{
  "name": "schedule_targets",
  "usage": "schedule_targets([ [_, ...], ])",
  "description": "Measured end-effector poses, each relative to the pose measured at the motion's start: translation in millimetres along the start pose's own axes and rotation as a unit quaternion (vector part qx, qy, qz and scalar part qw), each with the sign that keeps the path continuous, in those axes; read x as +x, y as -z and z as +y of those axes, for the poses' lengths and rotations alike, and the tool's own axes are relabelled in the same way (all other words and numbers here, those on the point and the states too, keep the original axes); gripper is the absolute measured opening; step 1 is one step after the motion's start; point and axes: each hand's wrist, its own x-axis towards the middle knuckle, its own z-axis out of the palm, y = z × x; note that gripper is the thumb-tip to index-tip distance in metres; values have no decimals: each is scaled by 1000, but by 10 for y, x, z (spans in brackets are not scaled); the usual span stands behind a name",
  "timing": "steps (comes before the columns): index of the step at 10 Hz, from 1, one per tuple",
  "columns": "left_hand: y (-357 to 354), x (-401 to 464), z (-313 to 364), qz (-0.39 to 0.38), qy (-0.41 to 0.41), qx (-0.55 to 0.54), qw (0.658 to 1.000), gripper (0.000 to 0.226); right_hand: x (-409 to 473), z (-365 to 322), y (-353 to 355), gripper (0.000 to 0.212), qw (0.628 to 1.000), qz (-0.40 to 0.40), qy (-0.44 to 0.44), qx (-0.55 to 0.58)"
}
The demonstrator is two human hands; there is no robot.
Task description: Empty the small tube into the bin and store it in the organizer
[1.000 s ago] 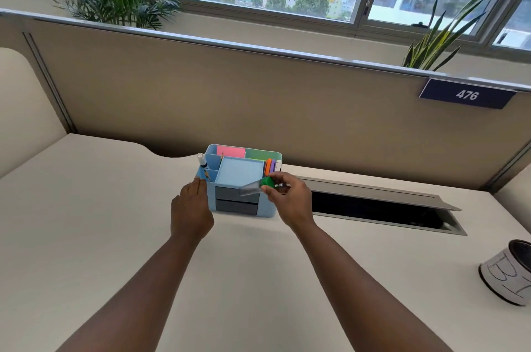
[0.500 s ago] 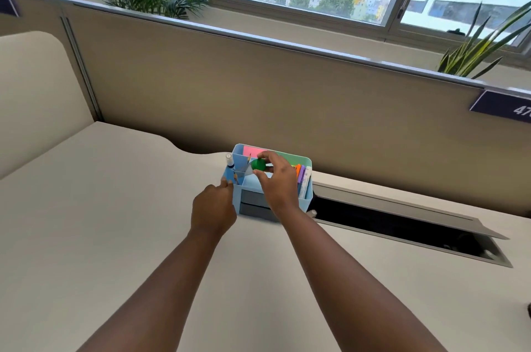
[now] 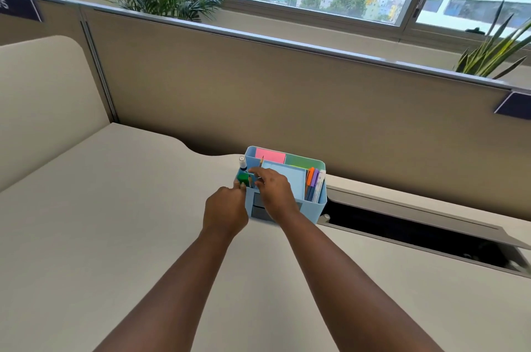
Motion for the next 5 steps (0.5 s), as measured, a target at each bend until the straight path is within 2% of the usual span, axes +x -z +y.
schedule_targets([
  [2, 52, -57, -7, -21, -4, -6, 1000, 47, -51, 44, 173, 42, 998, -9, 7, -65],
  [3, 114, -77, -7, -68, -10, -1, 998, 62, -116, 108, 391, 46, 997, 2, 8, -76],
  [4, 203, -142, -15, -77, -25, 6, 997, 73, -200, 75, 675, 47, 996, 19, 7, -89],
  [5, 343, -166, 50, -35, -37, 7, 999, 76, -263, 52, 912, 48, 990, 70, 15, -123],
])
